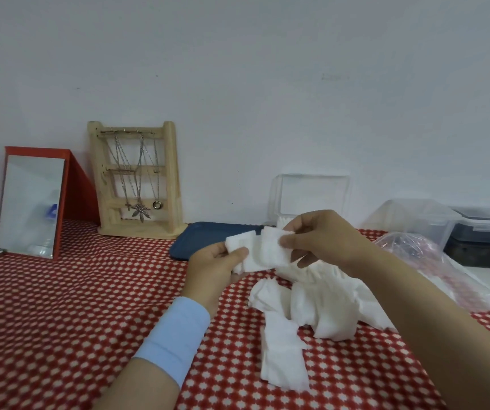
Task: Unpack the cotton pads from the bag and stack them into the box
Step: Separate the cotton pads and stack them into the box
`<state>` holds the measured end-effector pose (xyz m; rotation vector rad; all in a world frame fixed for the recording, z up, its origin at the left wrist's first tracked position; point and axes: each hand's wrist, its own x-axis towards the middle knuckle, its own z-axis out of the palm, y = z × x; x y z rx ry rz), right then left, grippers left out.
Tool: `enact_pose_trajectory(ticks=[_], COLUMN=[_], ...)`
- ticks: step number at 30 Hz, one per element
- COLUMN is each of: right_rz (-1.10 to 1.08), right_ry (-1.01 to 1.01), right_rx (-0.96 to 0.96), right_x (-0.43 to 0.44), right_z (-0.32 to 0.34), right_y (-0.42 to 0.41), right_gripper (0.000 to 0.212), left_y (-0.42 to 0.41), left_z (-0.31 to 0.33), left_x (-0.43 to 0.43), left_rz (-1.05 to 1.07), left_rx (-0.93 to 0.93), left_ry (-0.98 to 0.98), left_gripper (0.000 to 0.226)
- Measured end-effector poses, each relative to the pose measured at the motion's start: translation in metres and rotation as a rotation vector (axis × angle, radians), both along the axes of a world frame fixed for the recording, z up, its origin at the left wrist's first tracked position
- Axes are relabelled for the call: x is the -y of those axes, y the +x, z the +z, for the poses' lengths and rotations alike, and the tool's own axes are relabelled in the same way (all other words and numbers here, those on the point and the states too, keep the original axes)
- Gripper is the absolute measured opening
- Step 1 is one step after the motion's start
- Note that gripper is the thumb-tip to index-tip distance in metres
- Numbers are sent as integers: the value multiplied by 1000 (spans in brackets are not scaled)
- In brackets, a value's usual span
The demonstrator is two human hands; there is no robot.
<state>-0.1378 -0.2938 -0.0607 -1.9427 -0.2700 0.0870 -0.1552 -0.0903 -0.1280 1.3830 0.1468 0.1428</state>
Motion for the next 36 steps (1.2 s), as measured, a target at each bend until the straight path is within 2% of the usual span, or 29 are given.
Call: enact_pose_trajectory(ticks=[4, 14, 19, 22, 27, 30, 36], right_rz=[67, -74, -61, -100, -55, 26, -45], right_ry=[-67, -146, -55, 2, 82, 30, -86], right_rx=[52, 132, 72, 78, 89, 78, 148], right_x=[-12, -14, -14, -14, -9, -16, -16], right_z=[-2, -8, -11, -11, -3, -3, -7], right_y=[-6, -2, -1, 1, 0, -4, -1], right_gripper=[7, 9, 9, 19, 2, 3, 5], left_y=[-4, -7, -7, -6, -5, -6, -8], left_z=[1, 5, 7, 6, 4, 5, 7], left_x=[8, 9, 10, 9, 5, 8, 10], left_rz=[-81, -182, -182, -153, -97, -178, -224], left_rx=[29, 34, -11, -30, -45, -36, -36], left_ry=[84, -48, -168, -167, -126, -92, -106], left_gripper=[13, 18, 20, 20, 16, 22, 27])
